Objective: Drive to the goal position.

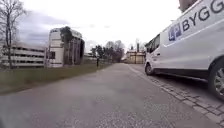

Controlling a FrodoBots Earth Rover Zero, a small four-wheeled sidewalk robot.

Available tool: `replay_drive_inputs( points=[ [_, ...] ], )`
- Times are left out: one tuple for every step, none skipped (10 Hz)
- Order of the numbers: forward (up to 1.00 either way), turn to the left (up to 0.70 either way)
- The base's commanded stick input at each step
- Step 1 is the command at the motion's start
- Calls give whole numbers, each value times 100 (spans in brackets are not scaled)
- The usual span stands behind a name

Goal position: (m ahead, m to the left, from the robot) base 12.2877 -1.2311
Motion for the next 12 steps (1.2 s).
replay_drive_inputs(
  points=[
    [100,0],
    [100,0],
    [100,0],
    [100,0],
    [100,0],
    [100,0],
    [100,0],
    [100,0],
    [100,0],
    [100,0],
    [100,0],
    [100,0]
  ],
)
